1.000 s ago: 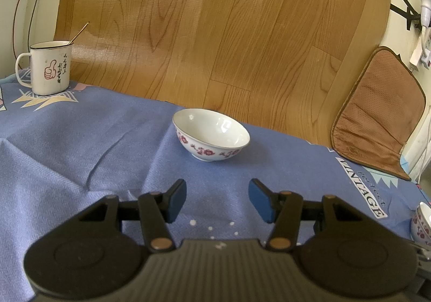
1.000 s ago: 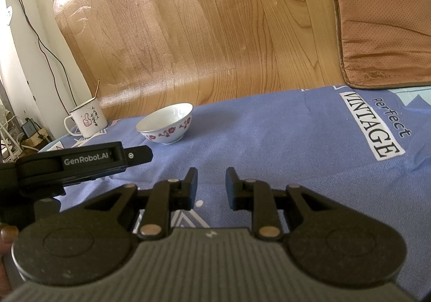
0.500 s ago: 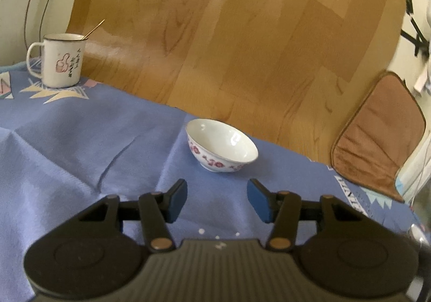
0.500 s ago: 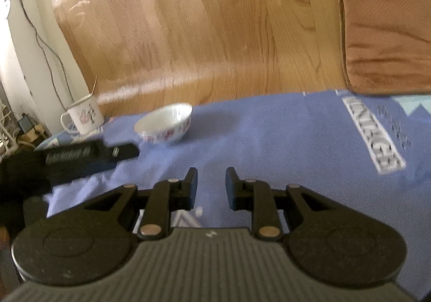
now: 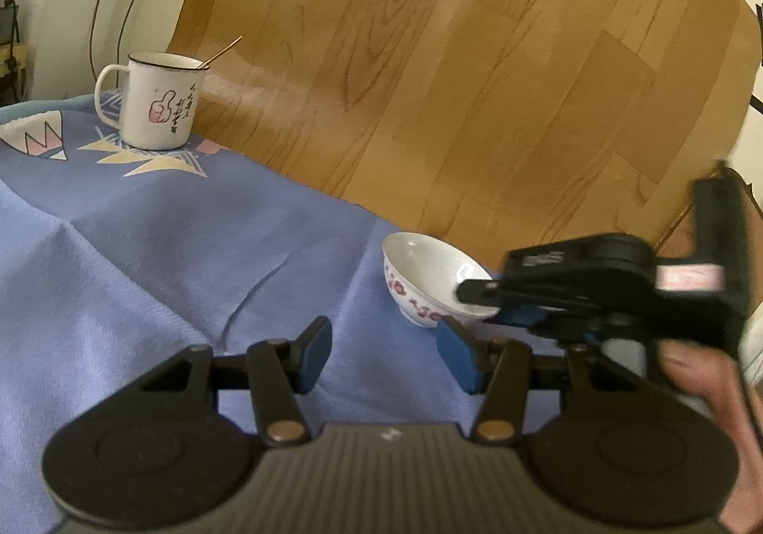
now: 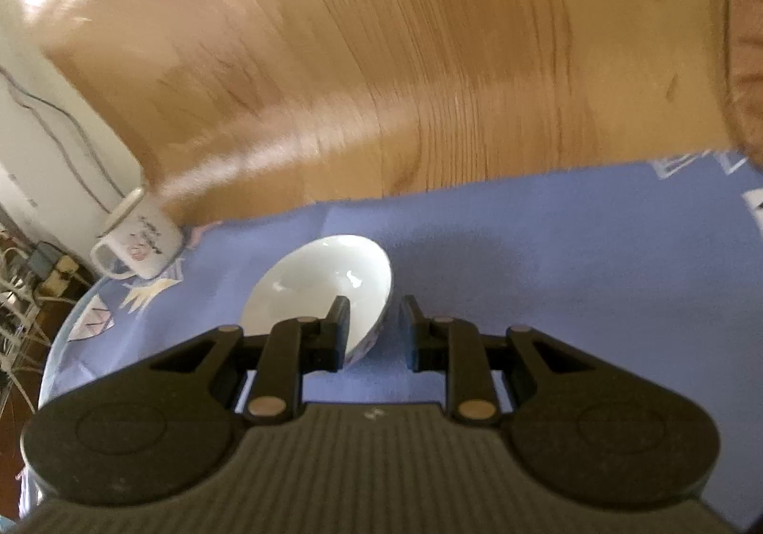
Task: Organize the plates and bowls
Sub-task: 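Grasp the small floral bowl rim with the right gripper and lift, then carry the small bowl with the right gripper toward the window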
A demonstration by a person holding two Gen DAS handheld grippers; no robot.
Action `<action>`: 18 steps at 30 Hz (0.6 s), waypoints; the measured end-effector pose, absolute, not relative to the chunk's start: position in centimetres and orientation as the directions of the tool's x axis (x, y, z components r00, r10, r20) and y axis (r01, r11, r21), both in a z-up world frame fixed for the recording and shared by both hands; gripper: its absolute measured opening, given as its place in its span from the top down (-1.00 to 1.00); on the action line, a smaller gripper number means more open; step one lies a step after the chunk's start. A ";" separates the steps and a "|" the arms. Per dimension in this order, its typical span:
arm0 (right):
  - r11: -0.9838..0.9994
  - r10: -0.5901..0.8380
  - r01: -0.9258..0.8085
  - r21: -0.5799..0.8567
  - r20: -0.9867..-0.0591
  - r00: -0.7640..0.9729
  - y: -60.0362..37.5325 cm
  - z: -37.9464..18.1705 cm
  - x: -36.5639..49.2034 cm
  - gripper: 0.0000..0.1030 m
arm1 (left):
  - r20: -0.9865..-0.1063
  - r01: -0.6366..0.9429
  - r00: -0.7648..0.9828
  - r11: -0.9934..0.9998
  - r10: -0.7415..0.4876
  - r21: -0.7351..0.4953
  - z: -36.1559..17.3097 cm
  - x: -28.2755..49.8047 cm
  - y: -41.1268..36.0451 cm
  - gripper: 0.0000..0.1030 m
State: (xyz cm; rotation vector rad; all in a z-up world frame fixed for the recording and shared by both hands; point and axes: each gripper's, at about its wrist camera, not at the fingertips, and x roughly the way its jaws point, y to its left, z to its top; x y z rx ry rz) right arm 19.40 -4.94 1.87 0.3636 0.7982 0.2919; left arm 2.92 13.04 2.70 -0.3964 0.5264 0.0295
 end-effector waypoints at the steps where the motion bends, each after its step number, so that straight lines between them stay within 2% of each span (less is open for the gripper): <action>1: 0.900 0.388 -0.114 0.421 -0.655 0.648 -4.5 1.5 20.0 0.49 | -0.495 -0.128 0.866 0.923 -0.075 -0.363 2.7 2.9 13.1 0.05; 4: 0.906 0.380 -0.111 0.408 -0.672 0.636 -3.5 0.8 21.0 0.51 | -0.495 -0.130 0.866 0.922 -0.073 -0.364 2.8 2.9 13.0 0.05; 6: 0.915 0.370 -0.123 0.385 -0.673 0.640 -3.0 1.0 21.0 0.67 | -0.496 -0.131 0.865 0.921 -0.075 -0.368 2.8 2.9 13.0 0.05; 11: 0.903 0.391 -0.135 0.407 -0.653 0.649 -3.9 1.5 20.2 0.77 | -0.493 -0.139 0.867 0.919 -0.067 -0.368 3.0 2.9 13.1 0.05; 18: 0.881 0.437 -0.146 0.451 -0.653 0.619 -7.2 2.4 15.0 0.77 | -0.488 -0.143 0.870 0.913 -0.068 -0.383 3.1 2.7 13.4 0.05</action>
